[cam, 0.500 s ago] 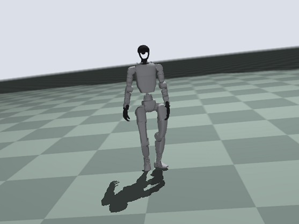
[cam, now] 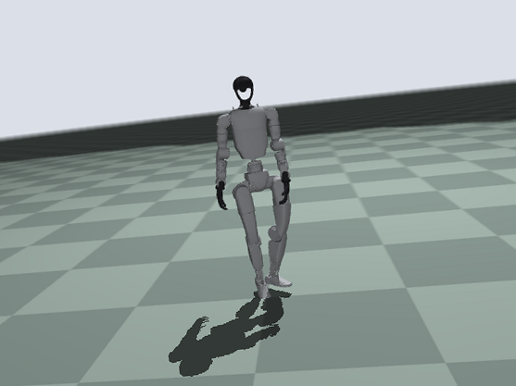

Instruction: In place motions

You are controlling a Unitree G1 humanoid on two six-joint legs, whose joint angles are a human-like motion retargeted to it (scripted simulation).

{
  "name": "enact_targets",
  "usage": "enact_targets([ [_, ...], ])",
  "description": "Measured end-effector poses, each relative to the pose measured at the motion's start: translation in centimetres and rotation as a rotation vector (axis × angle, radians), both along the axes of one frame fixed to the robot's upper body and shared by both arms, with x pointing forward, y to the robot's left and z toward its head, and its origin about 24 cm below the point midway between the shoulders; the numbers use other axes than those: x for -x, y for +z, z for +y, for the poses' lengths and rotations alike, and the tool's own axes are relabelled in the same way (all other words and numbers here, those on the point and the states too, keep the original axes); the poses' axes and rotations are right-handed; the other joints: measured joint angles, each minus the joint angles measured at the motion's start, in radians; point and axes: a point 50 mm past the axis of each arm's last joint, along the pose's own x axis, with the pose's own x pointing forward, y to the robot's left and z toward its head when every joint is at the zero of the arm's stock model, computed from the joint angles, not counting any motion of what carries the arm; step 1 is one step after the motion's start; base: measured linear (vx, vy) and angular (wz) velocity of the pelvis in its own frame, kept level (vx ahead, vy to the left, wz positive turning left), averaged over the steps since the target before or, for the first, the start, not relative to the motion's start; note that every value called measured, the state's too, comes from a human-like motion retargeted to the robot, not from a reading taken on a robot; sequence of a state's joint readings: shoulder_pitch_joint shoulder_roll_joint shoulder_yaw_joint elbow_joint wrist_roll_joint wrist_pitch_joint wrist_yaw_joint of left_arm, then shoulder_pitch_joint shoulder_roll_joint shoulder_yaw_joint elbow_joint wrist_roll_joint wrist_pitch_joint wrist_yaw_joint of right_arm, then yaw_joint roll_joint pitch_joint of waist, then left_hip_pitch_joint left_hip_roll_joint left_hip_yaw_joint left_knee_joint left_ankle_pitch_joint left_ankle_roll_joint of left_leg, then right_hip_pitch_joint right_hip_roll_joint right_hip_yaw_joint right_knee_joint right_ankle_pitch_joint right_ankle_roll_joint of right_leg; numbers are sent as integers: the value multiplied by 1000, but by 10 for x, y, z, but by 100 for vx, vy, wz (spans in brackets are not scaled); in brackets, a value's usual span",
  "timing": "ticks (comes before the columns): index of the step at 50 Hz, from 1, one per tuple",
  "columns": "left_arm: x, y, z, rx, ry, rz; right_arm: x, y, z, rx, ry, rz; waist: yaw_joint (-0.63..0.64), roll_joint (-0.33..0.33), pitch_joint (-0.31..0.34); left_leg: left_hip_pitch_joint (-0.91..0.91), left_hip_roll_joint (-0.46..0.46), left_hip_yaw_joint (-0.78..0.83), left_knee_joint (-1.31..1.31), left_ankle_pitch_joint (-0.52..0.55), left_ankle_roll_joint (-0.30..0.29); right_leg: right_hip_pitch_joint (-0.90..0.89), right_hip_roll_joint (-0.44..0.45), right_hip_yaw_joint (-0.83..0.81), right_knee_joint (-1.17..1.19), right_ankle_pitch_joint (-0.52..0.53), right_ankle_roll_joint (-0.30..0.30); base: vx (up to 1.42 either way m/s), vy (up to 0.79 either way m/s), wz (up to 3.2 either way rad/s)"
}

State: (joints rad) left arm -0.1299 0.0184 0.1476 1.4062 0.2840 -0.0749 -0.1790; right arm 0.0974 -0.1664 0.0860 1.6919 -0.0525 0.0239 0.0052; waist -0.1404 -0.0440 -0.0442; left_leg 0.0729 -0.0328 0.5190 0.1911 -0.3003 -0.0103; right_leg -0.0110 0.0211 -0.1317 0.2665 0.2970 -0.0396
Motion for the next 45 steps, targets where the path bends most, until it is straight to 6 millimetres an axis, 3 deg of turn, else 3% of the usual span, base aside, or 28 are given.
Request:
enact_targets([
  [2, 72, -11, 16, -40, 64, 241, -46, -8, 15, -64, 151, -94, 70, -46, -22, -81, 64, 125, 261, 146, -53, 82, -92, -212, -123, -117, -5, 4, -22, -129],
  [3, 101, -11, 25, -64, 89, 350, -79, -10, 24, -102, 216, -170, 92, -64, -19, -200, 152, 138, 497, 258, -66, 70, -112, -150, -156, -112, 54, -21, -27, -115],
  [5, 158, -4, 38, -137, 142, 551, -148, -6, 44, -159, 301, -385, 206, -64, 30, -446, 287, 63, 858, 450, 19, 44, -81, 40, -172, -78, 100, -32, -20, -132],
  [8, 210, 8, 46, -153, 315, 720, -272, 39, 81, -230, 485, -816, 276, -73, 188, -702, 361, -60, 1240, 326, 20, 70, -89, -31, -175, -48, 78, -53, -18, -124],
  [10, 229, 13, 39, -109, 385, 772, -332, 87, 105, -228, 580, -1093, 341, -86, 259, -883, 419, -79, 1409, 270, 57, 58, -85, 8, -176, -40, 61, -54, -12, -129],
  [12, 252, 20, 33, -92, 437, 798, -365, 131, 120, -224, 624, -1326, 404, -116, 288, -1056, 445, -79, 1521, 205, 107, 33, -97, 62, -169, -25, 57, -15, -5, -115],
  [15, 297, 39, 26, -103, 522, 887, -384, 173, 130, -211, 630, -1558, 521, -163, 268, -1252, 476, -24, 1579, 144, 194, -22, -122, 103, -150, -19, 39, 27, 6, -110],
  [18, 335, 61, 26, -160, 640, 996, -381, 181, 128, -179, 644, -1640, 564, -214, 196, -1304, 474, 63, 1553, 86, 232, -96, -149, 125, -107, -26, 20, 35, 10, -5],
  [20, 338, 63, 23, -167, 728, 1017, -381, 181, 132, -173, 681, -1647, 551, -217, 188, -1268, 472, 74, 1557, 80, 206, -92, -145, 117, -103, -31, 7, 2, -3, 27],
  [23, 307, 44, 20, -130, 763, 926, -375, 166, 133, -186, 739, -1566, 484, -176, 184, -1112, 446, 25, 1536, 120, 91, -43, -105, 102, -133, -31, 5, -11, 1, 58],
  [25, 285, 33, 22, -99, 723, 853, -357, 135, 129, -199, 748, -1430, 435, -147, 146, -968, 418, -15, 1474, 157, 7, -10, -83, 70, -164, -34, 12, 12, 12, 79],
  [27, 261, 22, 25, -67, 658, 777, -325, 95, 120, -208, 726, -1252, 373, -123, 90, -780, 386, -11, 1324, 192, -41, 12, -69, 27, -186, -47, 23, 21, 14, 100],
  [29, 237, 13, 28, -53, 591, 708, -278, 53, 103, -215, 691, -1031, 301, -112, 27, -578, 319, 24, 1084, 221, -59, 30, -78, -17, -193, -70, 36, 29, 13, 112],
  [32, 199, 2, 34, -101, 477, 619, -176, 2, 68, -212, 604, -636, 187, -89, -50, -303, 99, -59, 571, 237, -86, 74, -95, -97, -178, -115, 27, 37, 24, 108],
  [33, 182, -1, 38, -140, 425, 585, -139, -7, 54, -195, 556, -508, 160, -68, -68, -212, 28, -122, 364, 159, -107, 82, -81, -126, -157, -129, 0, 35, 30, 100],
  [34, 161, -5, 42, -170, 361, 535, -101, -11, 38, -167, 493, -387, 127, -46, -79, -117, 18, -81, 221, 51, -93, 81, -72, -174, -110, -119, -40, 32, 24, 115],
  [35, 138, -7, 46, -199, 292, 477, -62, -11, 23, -133, 425, -269, 90, -24, -88, -21, 38, 11, 109, -72, -61, 76, -66, -232, -50, -95, -87, 32, 24, 86],
  [37, 74, -10, 37, -159, 176, 309, 3, -1, -5, -37, 263, -60, 63, 39, -73, 8, 63, -22, -30, -83, 4, -92, -77, -241, 297, 126, -222, 16, 41, 96],
  [38, 35, -7, 28, -113, 131, 194, 26, 7, -18, 24, 165, 15, 9, 24, -55, -2, 4, -111, -58, -81, 31, -254, -109, -132, 521, 200, -222, -20, 56, 179],
  [39, -7, 2, 22, -73, 106, 59, 45, 15, -27, 88, 66, 68, -28, 19, -23, -1, -28, -159, -85, -71, 56, -391, -99, -50, 707, 196, -222, -43, 60, 187],
  [40, -50, 16, 16, -33, 87, -85, 61, 23, -34, 154, -32, 111, -55, 19, 14, 5, -49, -186, -112, -57, 81, -515, -68, 20, 874, 154, -222, -61, 49, 147],
  [42, -128, 59, 13, 6, 55, -372, 80, 31, -38, 231, -223, 149, -145, 38, 110, 24, -26, -161, -131, -42, 101, -695, -109, 3, 1126, 89, -222, -75, 37, 161],
  [43, -160, 83, 13, 5, 50, -502, 84, 33, -40, 254, -300, 152, -200, 54, 155, 19, -3, -158, -133, -30, 107, -774, -132, -25, 1219, 57, -222, -63, 33, 167],
  [45, -201, 127, 15, -17, 60, -717, 96, 40, -45, 319, -393, 170, -301, 77, 215, 14, 40, -143, -134, -13, 117, -916, -145, -93, 1345, 18, -222, -29, 18, 125],
])
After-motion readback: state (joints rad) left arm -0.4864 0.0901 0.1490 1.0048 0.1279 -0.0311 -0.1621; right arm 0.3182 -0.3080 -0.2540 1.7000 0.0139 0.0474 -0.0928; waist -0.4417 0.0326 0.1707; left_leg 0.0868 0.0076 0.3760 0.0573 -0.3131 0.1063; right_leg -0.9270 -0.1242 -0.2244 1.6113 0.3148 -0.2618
